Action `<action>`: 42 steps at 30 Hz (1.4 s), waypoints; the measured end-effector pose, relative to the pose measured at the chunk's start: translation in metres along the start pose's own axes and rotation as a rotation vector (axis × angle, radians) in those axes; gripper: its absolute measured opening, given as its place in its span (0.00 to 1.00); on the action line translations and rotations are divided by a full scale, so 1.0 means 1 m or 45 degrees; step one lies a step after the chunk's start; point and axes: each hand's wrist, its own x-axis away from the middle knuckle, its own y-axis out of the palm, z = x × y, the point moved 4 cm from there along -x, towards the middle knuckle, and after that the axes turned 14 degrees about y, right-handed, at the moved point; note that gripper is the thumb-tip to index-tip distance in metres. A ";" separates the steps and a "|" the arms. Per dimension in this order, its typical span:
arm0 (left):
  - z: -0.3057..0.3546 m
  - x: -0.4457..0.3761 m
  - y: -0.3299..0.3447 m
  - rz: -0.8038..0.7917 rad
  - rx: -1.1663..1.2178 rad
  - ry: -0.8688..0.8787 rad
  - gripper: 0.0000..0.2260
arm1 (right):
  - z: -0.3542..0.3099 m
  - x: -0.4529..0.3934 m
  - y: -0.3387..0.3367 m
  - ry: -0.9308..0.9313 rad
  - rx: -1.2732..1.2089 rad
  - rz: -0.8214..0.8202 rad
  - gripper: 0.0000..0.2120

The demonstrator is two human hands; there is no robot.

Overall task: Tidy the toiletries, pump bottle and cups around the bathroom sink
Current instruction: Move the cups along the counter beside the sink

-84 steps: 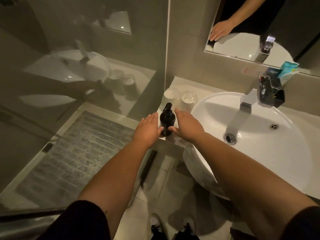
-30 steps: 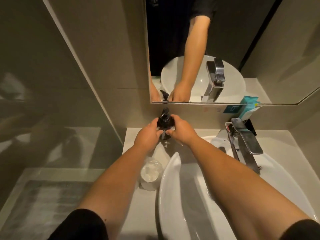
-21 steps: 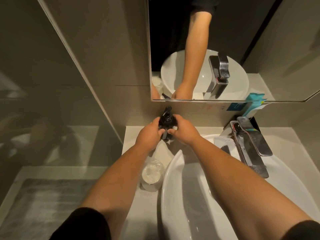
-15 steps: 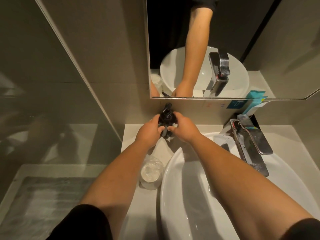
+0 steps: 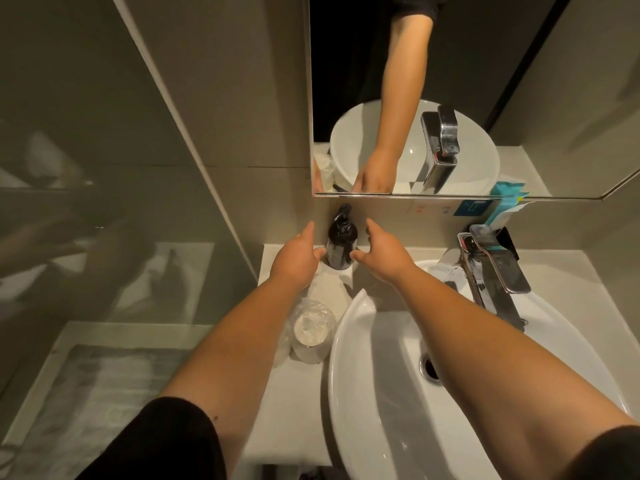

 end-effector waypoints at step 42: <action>0.029 0.168 0.076 0.427 -0.135 -0.666 0.14 | -0.012 0.085 0.072 -1.000 0.580 -0.422 0.21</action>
